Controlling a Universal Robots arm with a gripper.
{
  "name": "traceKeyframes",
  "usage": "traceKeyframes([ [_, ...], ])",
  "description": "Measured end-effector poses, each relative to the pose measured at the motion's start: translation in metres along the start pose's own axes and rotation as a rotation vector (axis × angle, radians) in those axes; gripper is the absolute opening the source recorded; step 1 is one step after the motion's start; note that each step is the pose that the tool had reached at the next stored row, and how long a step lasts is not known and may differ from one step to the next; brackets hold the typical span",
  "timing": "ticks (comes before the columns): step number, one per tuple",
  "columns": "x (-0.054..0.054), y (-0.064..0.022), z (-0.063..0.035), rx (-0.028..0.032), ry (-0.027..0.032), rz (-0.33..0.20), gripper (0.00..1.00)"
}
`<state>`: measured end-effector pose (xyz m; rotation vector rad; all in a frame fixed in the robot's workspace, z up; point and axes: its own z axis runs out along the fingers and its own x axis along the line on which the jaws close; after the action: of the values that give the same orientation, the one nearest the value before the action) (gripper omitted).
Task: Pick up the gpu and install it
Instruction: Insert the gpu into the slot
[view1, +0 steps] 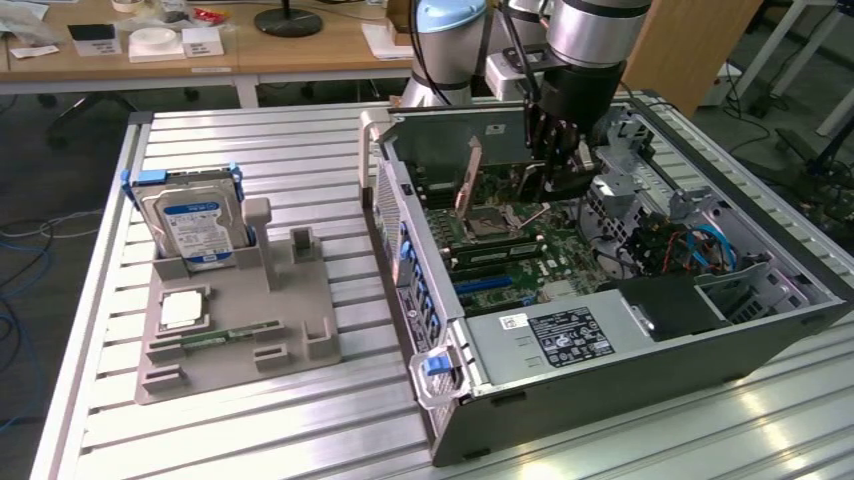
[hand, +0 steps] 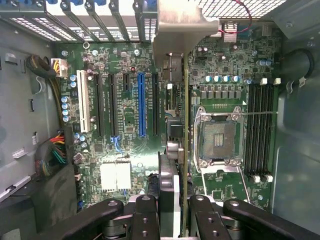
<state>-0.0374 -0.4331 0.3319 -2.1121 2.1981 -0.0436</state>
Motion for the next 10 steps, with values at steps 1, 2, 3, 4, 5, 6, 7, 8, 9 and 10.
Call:
traceKeyframes([
  [1, 0.0, 0.0, 0.0, 0.0, 0.0, 0.0, 0.28],
  [2, 0.0, 0.0, 0.0001, 0.0, -0.0001, 0.0, 0.28],
  [3, 0.0, 0.0, 0.0001, 0.0, -0.0001, 0.0, 0.28],
  [4, 0.0, 0.0, 0.0, 0.0, -0.0001, 0.0, 0.28],
  [5, 0.0, 0.0, 0.0, 0.0, -0.0001, 0.0, 0.28],
  [6, 0.0, 0.0, 0.0, 0.0, -0.0001, 0.0, 0.28],
  [7, 0.0, 0.0, 0.0, 0.0, -0.0001, 0.0, 0.28],
  [8, 0.0, 0.0, 0.0, 0.0, 0.0, 0.0, 0.28],
  [9, 0.0, 0.0, 0.0, 0.0, -0.0001, 0.0, 0.28],
  [10, 0.0, 0.0, 0.0, 0.0, -0.0001, 0.0, 0.28],
])
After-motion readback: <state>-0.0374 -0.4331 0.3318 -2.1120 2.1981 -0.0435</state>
